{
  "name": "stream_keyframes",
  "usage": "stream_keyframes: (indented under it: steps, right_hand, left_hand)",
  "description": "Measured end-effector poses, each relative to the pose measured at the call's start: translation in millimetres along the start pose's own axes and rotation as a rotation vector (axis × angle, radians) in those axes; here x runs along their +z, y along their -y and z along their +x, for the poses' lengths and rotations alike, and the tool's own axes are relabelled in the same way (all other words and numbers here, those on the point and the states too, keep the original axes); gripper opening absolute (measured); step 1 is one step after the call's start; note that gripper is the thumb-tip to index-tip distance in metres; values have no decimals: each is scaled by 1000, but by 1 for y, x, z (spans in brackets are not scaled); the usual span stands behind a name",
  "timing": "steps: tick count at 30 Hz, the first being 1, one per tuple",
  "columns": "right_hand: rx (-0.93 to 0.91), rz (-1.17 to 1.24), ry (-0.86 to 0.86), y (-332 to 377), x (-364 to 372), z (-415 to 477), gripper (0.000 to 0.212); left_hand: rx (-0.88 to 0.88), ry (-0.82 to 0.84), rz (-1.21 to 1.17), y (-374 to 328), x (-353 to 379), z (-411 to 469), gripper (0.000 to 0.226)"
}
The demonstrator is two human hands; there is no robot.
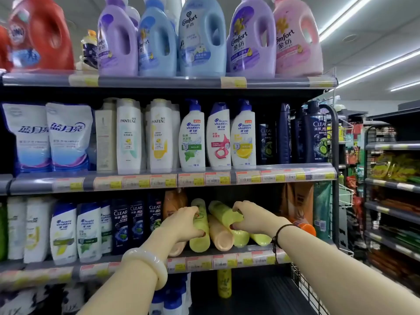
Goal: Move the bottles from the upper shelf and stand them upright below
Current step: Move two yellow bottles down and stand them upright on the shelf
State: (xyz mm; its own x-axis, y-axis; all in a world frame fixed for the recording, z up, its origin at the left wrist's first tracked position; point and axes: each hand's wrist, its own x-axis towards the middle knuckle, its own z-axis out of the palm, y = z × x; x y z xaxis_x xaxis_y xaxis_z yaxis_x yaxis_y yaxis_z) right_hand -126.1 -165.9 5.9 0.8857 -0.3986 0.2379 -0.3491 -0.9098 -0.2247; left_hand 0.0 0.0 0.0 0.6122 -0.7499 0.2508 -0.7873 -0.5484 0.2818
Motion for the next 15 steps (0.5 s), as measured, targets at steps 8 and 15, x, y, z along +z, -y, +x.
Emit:
stream_keyframes:
  steps: [8, 15]
  right_hand:
    - [57, 95, -45, -15, 12, 38, 56]
    - [46, 399, -14, -27, 35, 57, 58]
  left_hand:
    - [-95, 10, -253, 13, 21, 37, 76]
    - [-74, 81, -245, 29, 45, 51, 93]
